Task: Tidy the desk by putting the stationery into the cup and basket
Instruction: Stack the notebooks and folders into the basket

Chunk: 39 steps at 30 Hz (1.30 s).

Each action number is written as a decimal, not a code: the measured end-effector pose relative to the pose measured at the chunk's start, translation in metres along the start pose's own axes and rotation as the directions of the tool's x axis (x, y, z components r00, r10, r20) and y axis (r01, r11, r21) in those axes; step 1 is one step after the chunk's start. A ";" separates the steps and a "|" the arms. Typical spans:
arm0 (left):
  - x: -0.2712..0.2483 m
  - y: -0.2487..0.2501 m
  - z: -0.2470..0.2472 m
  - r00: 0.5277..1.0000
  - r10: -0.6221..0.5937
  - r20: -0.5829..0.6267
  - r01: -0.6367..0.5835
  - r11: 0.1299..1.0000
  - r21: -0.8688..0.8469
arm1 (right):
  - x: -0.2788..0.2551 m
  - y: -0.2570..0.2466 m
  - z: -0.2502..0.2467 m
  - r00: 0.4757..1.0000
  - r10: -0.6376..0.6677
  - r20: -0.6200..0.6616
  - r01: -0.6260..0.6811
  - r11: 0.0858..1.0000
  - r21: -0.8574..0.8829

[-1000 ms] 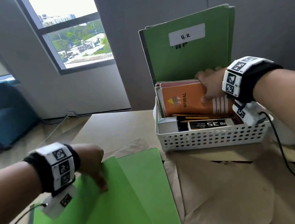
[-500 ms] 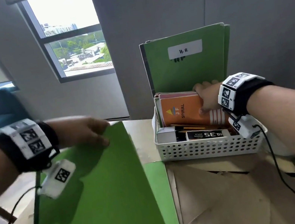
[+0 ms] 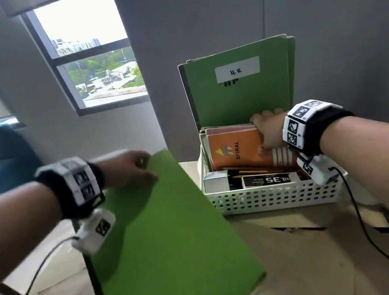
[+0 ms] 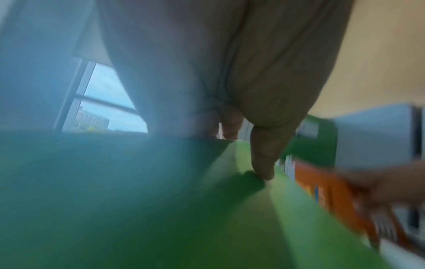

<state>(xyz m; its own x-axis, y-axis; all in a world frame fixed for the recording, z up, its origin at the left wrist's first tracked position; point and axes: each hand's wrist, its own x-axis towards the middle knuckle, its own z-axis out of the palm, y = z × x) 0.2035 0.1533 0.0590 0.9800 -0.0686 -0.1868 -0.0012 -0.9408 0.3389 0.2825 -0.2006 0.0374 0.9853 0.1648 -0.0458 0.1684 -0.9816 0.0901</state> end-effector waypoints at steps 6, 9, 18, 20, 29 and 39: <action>0.003 -0.035 0.079 0.931 -0.185 0.314 0.114 0.966 0.230 | 0.004 0.003 0.003 1.000 -0.014 0.000 0.014 1.000 -0.015; -0.002 -0.027 0.086 0.945 -0.176 0.276 0.067 0.930 0.361 | 0.005 0.004 0.004 1.000 -0.019 -0.003 0.018 1.000 -0.017; -0.024 -0.011 0.087 0.958 -0.145 0.248 0.040 0.922 0.385 | 0.006 0.004 0.005 1.000 -0.009 -0.003 0.009 1.000 -0.019; -0.032 -0.006 0.091 0.941 -0.143 0.307 -0.016 0.886 0.464 | 0.006 0.004 0.004 1.000 -0.006 -0.003 0.006 1.000 -0.020; -0.032 -0.020 0.095 0.939 -0.135 0.315 0.058 0.969 0.241 | 0.005 0.002 0.005 1.000 0.011 0.004 -0.011 1.000 -0.016; -0.039 -0.026 0.000 0.979 0.094 0.179 -0.004 0.895 -0.446 | 0.004 0.003 0.005 1.000 -0.004 0.003 0.005 0.999 -0.035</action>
<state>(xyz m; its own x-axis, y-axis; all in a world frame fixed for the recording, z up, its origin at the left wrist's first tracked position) 0.1651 0.1805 0.0572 0.9241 -0.2150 -0.3160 0.0834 -0.6934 0.7157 0.2867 -0.2034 0.0323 0.9844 0.1689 -0.0487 0.1738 -0.9768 0.1251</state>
